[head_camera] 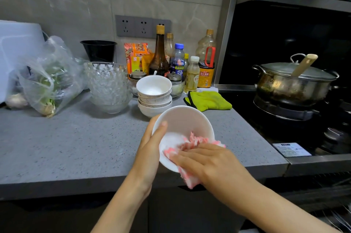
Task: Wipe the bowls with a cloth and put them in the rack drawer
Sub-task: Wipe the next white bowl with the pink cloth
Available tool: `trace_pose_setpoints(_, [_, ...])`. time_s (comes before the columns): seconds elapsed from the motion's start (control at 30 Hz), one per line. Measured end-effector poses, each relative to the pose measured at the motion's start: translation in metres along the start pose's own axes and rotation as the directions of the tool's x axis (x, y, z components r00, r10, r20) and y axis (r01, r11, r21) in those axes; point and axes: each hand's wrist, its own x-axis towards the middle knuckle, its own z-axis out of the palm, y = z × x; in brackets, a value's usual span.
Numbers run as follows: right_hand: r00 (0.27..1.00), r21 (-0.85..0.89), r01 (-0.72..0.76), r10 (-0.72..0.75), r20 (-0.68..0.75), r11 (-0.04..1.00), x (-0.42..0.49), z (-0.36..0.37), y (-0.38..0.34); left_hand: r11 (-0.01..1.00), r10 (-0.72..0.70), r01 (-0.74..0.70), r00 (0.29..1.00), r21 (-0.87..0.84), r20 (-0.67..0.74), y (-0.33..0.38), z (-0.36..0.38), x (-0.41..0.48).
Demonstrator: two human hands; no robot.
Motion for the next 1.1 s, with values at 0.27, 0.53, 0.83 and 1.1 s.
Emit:
trace_pose_setpoints(0.27, [0.990,0.117,-0.112,0.121,-0.073,0.987,0.009,-0.003,-0.016,0.994,-0.043,0.041,0.999,-0.106,-0.025,-0.003,0.004,-0.002])
trace_pose_setpoints(0.53, [0.976,0.080,-0.190,0.197,-0.097,0.979,0.002,0.004,-0.021,0.987,0.028,-0.041,0.996,-0.155,-0.087,-0.017,0.017,-0.012])
trace_pose_setpoints(0.83, [0.993,-0.077,-0.034,0.025,-0.118,0.996,-0.008,0.004,0.002,0.999,0.004,-0.006,0.998,0.032,0.063,-0.003,-0.005,-0.001])
trace_pose_setpoints(1.1, [0.988,0.027,-0.086,0.089,-0.124,0.996,-0.002,0.012,-0.014,0.980,-0.104,0.096,0.994,-0.172,-0.036,-0.015,0.004,-0.009])
